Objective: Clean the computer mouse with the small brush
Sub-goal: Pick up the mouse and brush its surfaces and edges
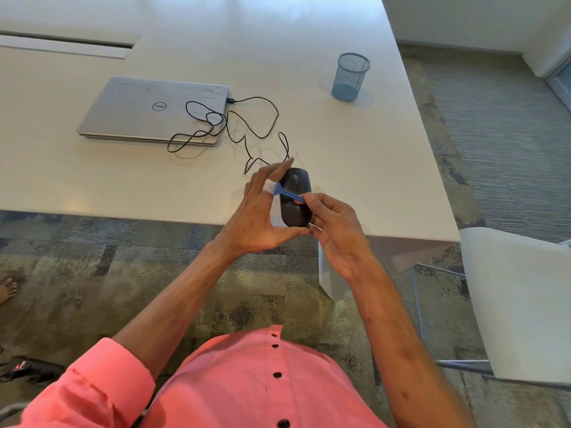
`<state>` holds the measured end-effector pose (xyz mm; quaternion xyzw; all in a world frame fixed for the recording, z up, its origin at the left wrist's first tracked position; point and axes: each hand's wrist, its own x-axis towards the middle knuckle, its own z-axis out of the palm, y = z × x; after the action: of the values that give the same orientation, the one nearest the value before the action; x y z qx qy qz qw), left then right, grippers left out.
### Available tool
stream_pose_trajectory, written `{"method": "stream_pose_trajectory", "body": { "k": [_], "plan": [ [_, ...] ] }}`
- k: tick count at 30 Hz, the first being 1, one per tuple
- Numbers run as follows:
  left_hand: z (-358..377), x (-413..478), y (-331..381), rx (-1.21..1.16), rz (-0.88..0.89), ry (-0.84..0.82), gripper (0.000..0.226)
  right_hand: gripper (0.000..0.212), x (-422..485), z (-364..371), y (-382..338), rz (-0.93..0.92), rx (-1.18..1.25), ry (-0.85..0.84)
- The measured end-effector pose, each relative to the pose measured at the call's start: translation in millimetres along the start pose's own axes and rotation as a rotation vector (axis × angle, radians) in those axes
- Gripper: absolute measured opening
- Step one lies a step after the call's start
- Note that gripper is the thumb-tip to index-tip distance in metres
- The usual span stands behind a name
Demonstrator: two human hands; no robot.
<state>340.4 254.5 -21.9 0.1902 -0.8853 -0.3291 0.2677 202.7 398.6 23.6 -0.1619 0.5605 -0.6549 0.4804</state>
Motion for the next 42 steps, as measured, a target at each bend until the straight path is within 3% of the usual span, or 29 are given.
{"method": "stream_pose_trajectory", "body": {
  "k": [7, 12, 17, 21, 25, 31, 38, 42],
  "plan": [
    [-9.9, -1.6, 2.7, -0.019, -0.036, -0.013, 0.159, 0.021, 8.6, -9.8, 5.1, 0.168, 0.373, -0.136],
    [-11.6, -3.0, 2.5, -0.014, 0.010, -0.036, 0.146, 0.026, 9.2, -9.6, 6.0, 0.275, 0.467, -0.252],
    [-10.3, 0.8, 4.3, -0.026, 0.063, 0.003, 0.139, 0.023, 10.1, -14.4, 2.0, 0.273, 0.450, -0.213],
    [-9.6, 5.4, 3.2, -0.040, 0.081, 0.013, 0.136, 0.017, 9.4, -19.9, -5.0, 0.031, 0.234, 0.010],
    [-9.4, 9.8, -3.4, -0.045, 0.037, -0.006, 0.135, 0.017, -3.3, -20.0, -22.9, -0.273, -0.167, 0.232],
    [-9.2, 16.9, -10.7, -0.019, 0.000, -0.028, 0.132, 0.016, -17.6, -18.8, -36.2, -0.478, -0.517, 0.227],
    [-10.4, 26.7, -11.0, 0.082, 0.052, -0.074, 0.134, 0.022, -11.1, -12.4, -29.7, -0.836, -1.228, 0.313],
    [-11.9, 27.4, -12.6, 0.105, 0.056, -0.069, 0.134, 0.022, -13.7, -6.7, -35.3, -0.928, -1.390, 0.295]
  ]
}}
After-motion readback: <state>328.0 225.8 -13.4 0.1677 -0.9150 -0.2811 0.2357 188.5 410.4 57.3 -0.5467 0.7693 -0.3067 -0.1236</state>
